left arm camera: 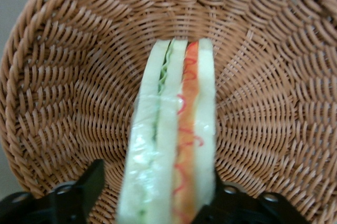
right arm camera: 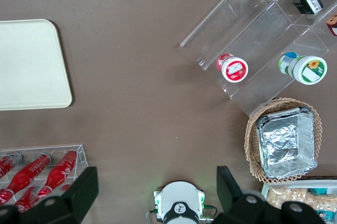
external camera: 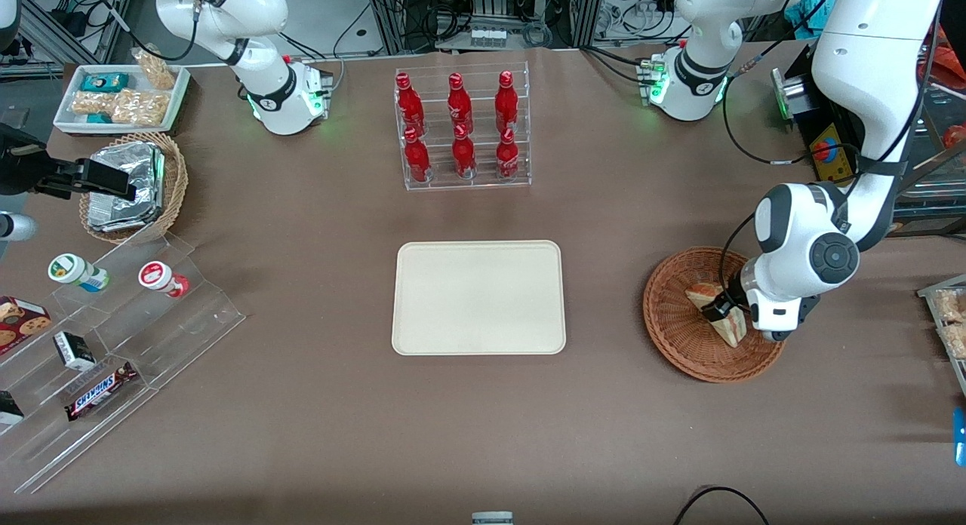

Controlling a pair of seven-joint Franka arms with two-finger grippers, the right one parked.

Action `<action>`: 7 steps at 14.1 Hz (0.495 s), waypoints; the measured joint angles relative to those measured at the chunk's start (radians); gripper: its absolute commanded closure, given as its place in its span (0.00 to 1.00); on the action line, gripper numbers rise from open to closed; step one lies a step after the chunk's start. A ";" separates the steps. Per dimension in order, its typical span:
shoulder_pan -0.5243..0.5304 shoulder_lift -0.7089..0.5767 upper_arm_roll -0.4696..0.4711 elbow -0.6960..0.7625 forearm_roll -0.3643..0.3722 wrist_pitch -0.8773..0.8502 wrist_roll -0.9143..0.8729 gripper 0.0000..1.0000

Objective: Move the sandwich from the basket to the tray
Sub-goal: 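Close the left gripper on the wrapped sandwich, then lift the sandwich and carry it with the left gripper over the cream tray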

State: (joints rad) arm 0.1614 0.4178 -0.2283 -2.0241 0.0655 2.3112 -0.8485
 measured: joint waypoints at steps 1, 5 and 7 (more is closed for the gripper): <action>0.000 -0.001 0.000 0.009 0.000 -0.017 0.000 0.89; -0.007 -0.012 -0.017 0.065 0.001 -0.082 0.002 0.91; -0.059 -0.020 -0.030 0.096 0.001 -0.084 0.002 0.95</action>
State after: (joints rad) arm 0.1025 0.3982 -0.2587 -1.9281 0.0663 2.2268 -0.8462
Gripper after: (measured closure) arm 0.780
